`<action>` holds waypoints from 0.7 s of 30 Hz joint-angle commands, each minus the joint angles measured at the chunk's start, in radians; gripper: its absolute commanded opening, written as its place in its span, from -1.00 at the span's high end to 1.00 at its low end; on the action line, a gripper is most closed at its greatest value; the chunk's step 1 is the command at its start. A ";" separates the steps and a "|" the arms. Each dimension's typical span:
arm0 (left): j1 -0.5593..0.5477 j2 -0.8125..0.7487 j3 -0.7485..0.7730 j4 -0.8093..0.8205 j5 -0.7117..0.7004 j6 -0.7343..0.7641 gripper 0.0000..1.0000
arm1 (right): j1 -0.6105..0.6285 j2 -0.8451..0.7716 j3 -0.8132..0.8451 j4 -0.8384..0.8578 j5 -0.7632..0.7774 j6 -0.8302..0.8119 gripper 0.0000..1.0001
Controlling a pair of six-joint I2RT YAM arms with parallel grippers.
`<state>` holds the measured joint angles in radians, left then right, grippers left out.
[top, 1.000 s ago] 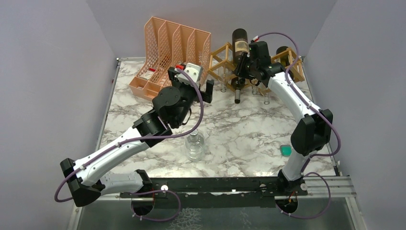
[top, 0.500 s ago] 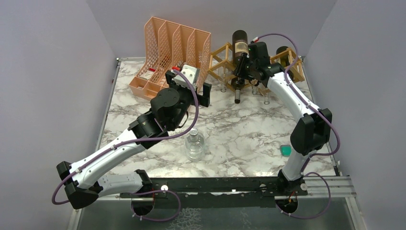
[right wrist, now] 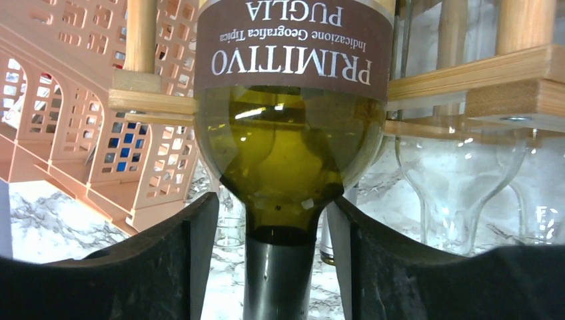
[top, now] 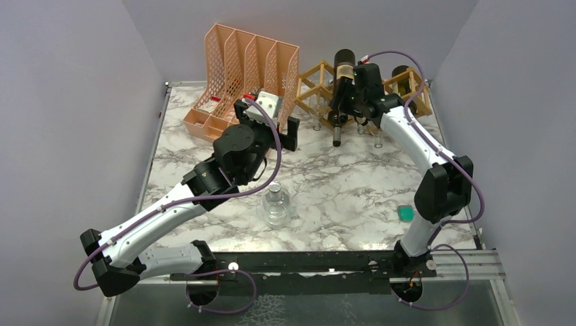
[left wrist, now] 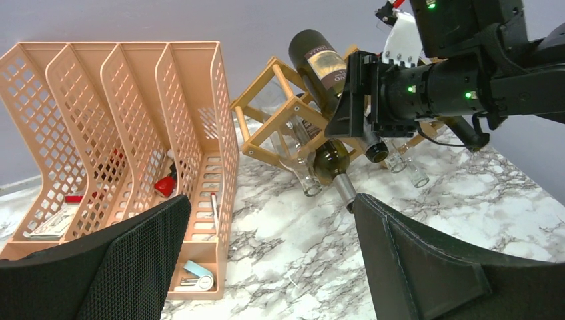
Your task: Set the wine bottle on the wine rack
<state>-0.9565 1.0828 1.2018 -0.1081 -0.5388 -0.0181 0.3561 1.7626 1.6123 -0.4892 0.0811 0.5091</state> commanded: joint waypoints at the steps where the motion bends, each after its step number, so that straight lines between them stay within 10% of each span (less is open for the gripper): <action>1: 0.007 -0.012 -0.009 0.020 -0.008 0.015 -0.98 | 0.001 -0.080 -0.031 0.057 0.038 -0.026 -0.32; 11: 0.019 0.000 0.039 0.037 -0.024 0.068 -0.98 | 0.001 -0.272 -0.153 0.070 0.020 -0.083 -0.44; 21: 0.021 -0.043 0.088 0.022 -0.004 0.114 -0.98 | 0.004 -0.549 -0.284 0.022 -0.392 -0.246 -0.44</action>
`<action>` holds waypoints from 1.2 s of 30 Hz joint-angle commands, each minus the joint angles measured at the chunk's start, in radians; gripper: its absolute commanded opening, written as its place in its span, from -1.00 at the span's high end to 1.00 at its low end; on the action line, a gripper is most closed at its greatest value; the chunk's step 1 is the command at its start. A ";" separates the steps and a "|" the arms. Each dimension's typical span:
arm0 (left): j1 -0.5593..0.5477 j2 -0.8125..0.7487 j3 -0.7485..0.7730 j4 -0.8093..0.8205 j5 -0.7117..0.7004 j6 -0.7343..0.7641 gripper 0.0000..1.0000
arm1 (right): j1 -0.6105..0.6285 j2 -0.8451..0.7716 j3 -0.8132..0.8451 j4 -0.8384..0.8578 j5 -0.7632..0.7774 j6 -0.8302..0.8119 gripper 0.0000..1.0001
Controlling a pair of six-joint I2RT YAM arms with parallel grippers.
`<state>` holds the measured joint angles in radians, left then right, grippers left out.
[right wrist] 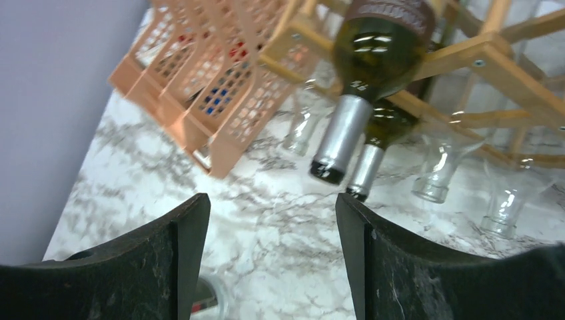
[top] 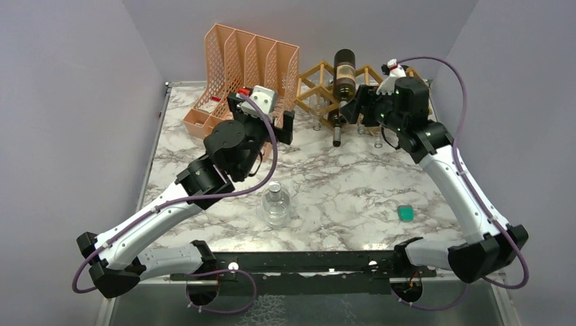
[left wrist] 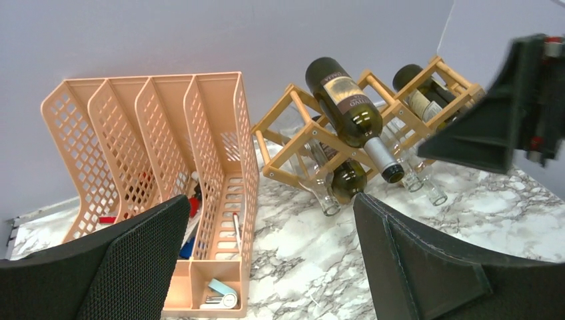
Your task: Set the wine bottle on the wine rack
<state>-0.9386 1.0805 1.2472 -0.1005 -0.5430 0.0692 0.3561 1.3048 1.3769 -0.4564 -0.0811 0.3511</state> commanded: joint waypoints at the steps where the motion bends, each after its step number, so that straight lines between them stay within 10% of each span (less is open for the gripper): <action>1: 0.003 -0.048 0.044 0.014 -0.003 0.028 -0.98 | 0.006 -0.115 -0.067 -0.015 -0.267 -0.096 -0.44; 36: 0.003 -0.178 0.096 0.024 -0.095 -0.003 -0.98 | 0.711 0.034 -0.082 -0.011 -0.054 -0.274 -0.44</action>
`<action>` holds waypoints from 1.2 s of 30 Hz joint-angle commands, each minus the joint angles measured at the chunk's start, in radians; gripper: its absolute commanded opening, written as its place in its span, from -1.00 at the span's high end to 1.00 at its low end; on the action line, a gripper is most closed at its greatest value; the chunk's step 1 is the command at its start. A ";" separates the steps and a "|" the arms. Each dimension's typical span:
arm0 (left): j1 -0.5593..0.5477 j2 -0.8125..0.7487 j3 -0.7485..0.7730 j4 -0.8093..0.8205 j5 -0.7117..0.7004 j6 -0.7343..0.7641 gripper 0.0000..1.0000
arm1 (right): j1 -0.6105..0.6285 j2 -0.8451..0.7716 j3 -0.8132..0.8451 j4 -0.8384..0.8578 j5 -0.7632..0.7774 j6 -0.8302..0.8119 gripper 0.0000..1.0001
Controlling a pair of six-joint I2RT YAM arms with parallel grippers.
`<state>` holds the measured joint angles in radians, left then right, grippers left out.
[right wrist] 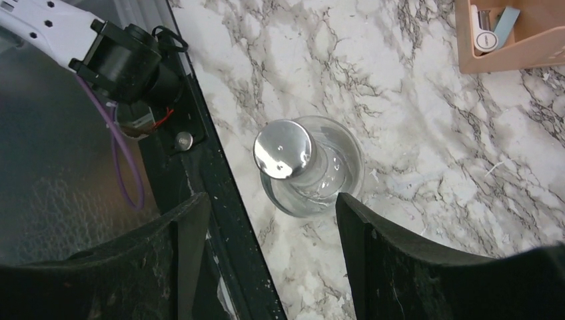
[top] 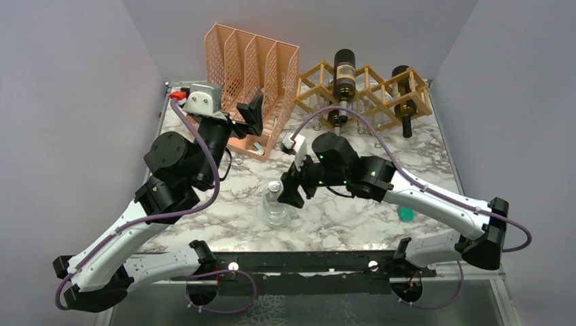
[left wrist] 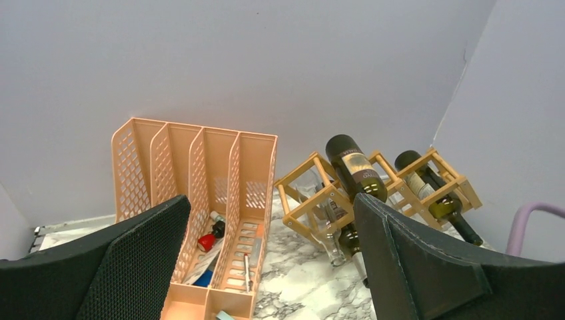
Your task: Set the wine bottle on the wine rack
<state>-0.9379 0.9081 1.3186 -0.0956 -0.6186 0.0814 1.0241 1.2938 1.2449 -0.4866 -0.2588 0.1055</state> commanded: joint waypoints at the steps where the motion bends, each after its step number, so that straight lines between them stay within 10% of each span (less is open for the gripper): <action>1: 0.001 -0.006 0.024 0.019 -0.020 -0.015 -0.98 | 0.050 0.059 0.056 0.019 0.137 -0.031 -0.44; 20: 0.002 -0.011 0.021 0.005 0.004 -0.042 -0.98 | 0.131 0.200 0.072 0.105 0.281 -0.076 -0.12; 27: 0.002 -0.012 0.019 -0.003 0.000 -0.045 -0.98 | 0.131 0.203 0.061 0.116 0.339 -0.090 0.64; 36: 0.002 0.030 0.060 -0.050 0.016 -0.066 -0.98 | 0.130 0.169 0.047 0.191 0.680 -0.012 0.77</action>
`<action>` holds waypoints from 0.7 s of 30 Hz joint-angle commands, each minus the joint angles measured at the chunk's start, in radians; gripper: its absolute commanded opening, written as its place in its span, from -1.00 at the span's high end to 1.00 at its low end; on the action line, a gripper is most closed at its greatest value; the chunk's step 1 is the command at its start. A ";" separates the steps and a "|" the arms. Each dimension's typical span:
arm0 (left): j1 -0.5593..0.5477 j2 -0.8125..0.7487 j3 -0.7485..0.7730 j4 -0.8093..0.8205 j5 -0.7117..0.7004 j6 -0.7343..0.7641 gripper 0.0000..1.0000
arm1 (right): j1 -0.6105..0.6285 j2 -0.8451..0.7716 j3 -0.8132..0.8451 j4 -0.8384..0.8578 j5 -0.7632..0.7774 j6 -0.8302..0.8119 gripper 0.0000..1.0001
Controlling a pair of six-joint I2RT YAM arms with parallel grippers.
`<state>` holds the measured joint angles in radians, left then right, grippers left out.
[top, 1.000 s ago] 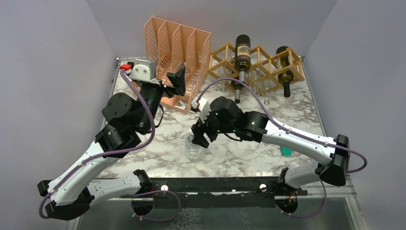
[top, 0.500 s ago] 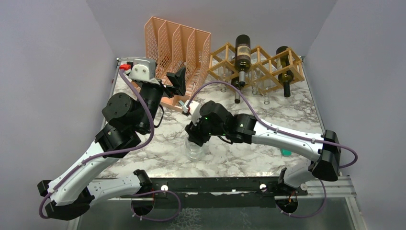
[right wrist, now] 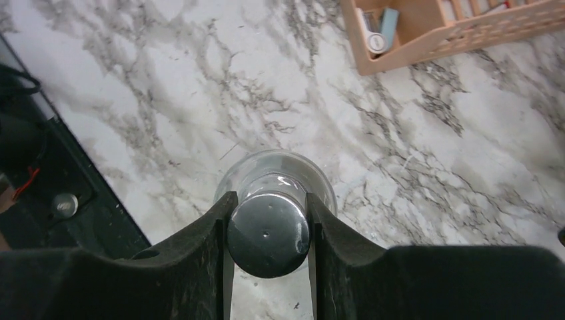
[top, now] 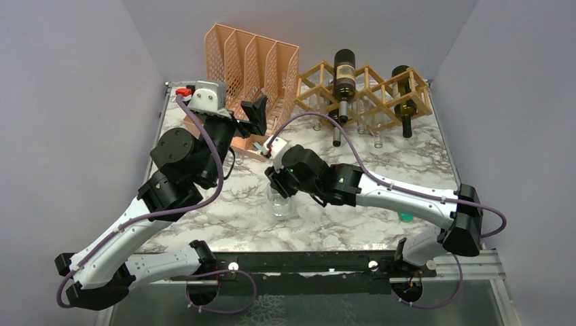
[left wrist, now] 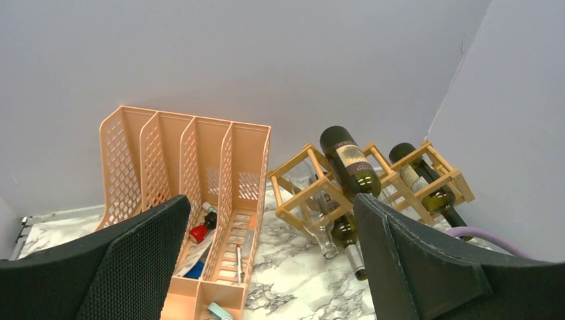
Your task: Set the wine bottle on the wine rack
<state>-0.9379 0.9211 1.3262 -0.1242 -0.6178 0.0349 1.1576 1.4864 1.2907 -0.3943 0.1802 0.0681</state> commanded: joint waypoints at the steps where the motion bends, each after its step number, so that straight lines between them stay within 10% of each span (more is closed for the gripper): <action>1: 0.002 0.022 0.054 -0.023 0.016 -0.020 -0.98 | -0.004 -0.022 0.003 0.112 0.274 0.029 0.77; 12: 0.002 0.030 0.072 -0.035 0.015 -0.018 -0.98 | -0.114 0.056 0.087 0.133 0.285 0.115 0.72; 21: 0.002 0.024 0.073 -0.040 0.012 -0.014 -0.98 | -0.145 0.128 0.181 -0.034 0.181 0.170 0.10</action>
<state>-0.9379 0.9577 1.3670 -0.1665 -0.6167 0.0227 1.0138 1.6081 1.4075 -0.3988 0.4038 0.2077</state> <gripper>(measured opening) 0.988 0.413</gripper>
